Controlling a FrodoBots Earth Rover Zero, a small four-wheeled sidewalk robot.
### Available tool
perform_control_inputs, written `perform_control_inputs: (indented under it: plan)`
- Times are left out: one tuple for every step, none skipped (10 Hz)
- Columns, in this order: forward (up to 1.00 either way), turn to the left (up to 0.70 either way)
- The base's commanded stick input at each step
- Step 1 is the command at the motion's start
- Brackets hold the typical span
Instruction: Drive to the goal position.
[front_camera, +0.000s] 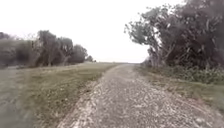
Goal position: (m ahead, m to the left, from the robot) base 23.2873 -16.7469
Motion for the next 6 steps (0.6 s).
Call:
perform_control_inputs:
  plan:
    - [0.60,-0.15]
    - [0.60,-0.15]
    - [0.60,-0.15]
    - [0.60,-0.15]
    - [0.60,-0.15]
    - [0.60,-0.15]
